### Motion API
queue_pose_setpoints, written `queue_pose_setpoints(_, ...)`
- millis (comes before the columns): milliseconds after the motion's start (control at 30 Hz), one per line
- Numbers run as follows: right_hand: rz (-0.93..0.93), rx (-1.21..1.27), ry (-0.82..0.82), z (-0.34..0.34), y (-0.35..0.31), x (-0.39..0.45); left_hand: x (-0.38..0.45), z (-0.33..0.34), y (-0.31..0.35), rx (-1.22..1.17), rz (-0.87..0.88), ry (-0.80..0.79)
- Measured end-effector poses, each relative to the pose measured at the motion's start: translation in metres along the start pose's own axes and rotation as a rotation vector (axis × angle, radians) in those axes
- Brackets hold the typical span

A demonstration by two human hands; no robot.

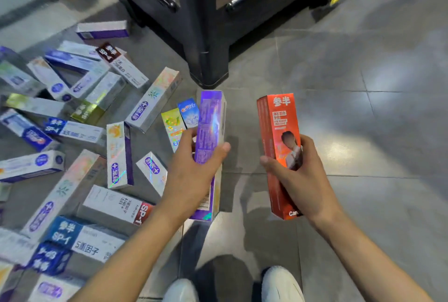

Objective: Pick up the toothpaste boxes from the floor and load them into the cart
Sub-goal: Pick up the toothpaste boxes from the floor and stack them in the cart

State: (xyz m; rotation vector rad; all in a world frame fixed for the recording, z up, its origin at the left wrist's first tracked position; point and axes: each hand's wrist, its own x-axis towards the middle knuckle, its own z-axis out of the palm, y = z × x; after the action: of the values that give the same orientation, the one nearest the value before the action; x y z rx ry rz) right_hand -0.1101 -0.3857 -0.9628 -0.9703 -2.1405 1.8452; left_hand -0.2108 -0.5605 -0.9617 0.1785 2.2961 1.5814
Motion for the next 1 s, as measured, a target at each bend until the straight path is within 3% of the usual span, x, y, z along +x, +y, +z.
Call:
queue_pose_setpoints(167,-0.1,0.069,-0.06,-0.024,-0.179,-0.037,-0.026,-0.071,0.152,-0.277,-0.066,-0.028)
queue_pose_setpoints(367,-0.113,0.188,-0.16,-0.079,-0.421,-0.117,-0.096,-0.15,0.399,-0.282,-0.029,-0.003)
queue_pose_setpoints(567,-0.126,0.237,-0.217,-0.143,-0.608,-0.219,-0.186,-0.209,0.601,-0.263,0.063,0.059)
queue_pose_setpoints(767,-0.208,0.323,-0.086,-0.161,-0.708,-0.281,-0.246,-0.235,0.703,-0.348,0.055,0.081)
queue_pose_setpoints(1000,-0.278,0.372,0.092,-0.179,-0.738,-0.358,-0.277,-0.243,0.752,-0.358,0.261,-0.199)
